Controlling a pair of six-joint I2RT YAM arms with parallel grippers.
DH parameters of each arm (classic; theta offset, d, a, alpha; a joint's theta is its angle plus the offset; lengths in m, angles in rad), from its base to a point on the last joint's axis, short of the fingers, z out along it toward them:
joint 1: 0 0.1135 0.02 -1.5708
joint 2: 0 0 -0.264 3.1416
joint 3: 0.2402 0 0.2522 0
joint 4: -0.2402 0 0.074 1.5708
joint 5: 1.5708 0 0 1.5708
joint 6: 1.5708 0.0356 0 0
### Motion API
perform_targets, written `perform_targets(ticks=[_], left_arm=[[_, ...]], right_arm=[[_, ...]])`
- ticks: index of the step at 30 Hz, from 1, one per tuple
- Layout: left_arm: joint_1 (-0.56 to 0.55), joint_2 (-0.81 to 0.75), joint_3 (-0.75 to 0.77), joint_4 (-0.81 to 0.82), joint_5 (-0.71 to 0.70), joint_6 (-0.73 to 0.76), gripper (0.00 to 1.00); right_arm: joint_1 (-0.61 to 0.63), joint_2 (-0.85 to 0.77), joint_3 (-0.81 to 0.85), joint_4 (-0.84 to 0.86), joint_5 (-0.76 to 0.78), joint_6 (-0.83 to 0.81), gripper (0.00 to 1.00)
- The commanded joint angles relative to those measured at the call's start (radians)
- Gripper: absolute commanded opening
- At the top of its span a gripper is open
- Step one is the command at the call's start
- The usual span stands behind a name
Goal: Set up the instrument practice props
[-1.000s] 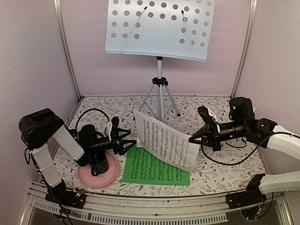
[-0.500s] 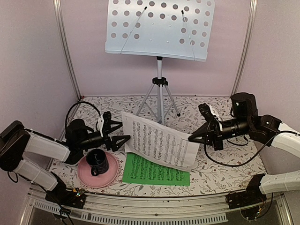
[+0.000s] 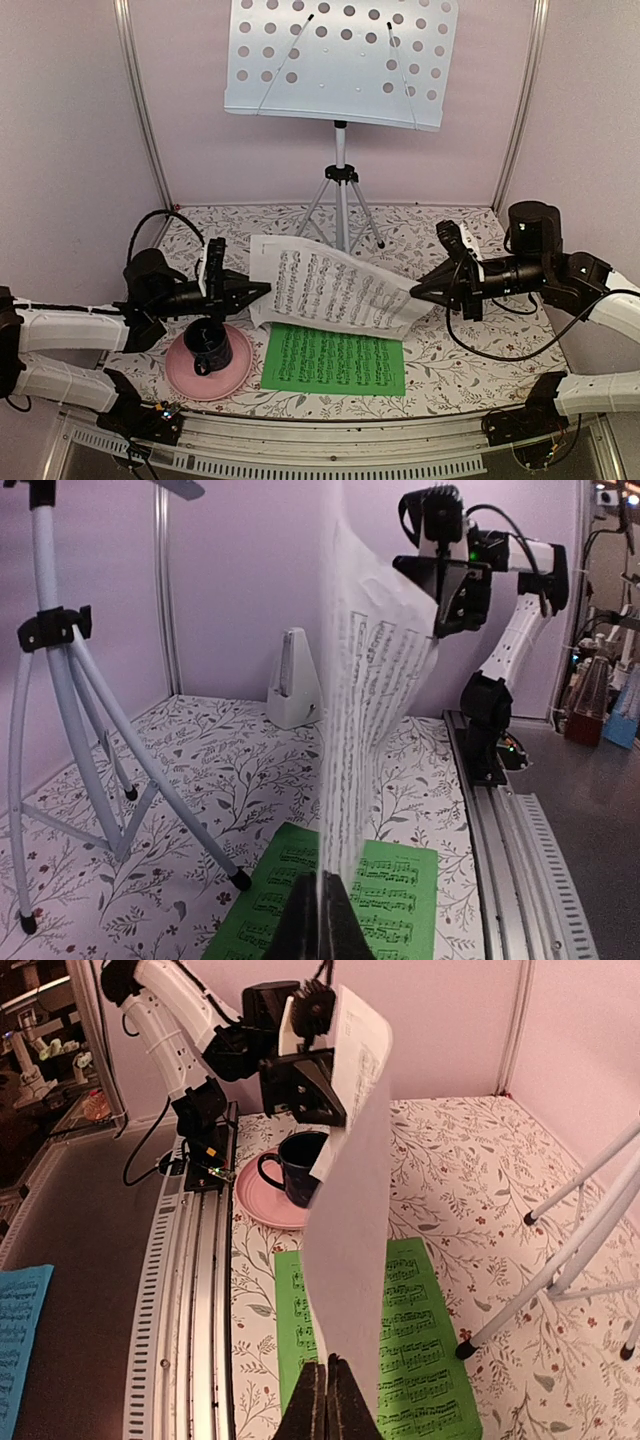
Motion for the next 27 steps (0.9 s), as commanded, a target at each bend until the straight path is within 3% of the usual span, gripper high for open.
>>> perform_targets(ticks=[1, 2, 4, 8, 16, 21, 27], left_arm=[[-0.053, -0.138, 0.053, -0.237, -0.066, 0.028, 0.00], [-0.060, -0.166, 0.068, -0.283, -0.096, 0.032, 0.00], [-0.066, -0.201, 0.123, -0.410, -0.131, 0.035, 0.00], [-0.080, -0.204, 0.308, -0.777, -0.156, 0.070, 0.00], [-0.088, -0.149, 0.578, -1.206, -0.168, 0.190, 0.00], [-0.104, -0.112, 0.672, -1.277, -0.168, 0.204, 0.00], [-0.121, -0.048, 0.757, -1.343, -0.177, 0.222, 0.00]], right_arm=[[0.008, -0.052, -0.058, 0.062, 0.088, 0.055, 0.25], [0.008, -0.061, -0.062, 0.066, 0.118, 0.076, 0.40], [0.007, -0.079, -0.050, 0.056, 0.179, 0.095, 0.62], [0.007, -0.099, 0.020, -0.011, 0.263, 0.096, 0.81], [0.007, 0.032, 0.218, -0.152, 0.298, 0.033, 0.83], [0.023, 0.161, 0.351, -0.247, 0.266, 0.050, 0.80], [0.140, 0.254, 0.447, -0.289, 0.309, 0.025, 0.80]])
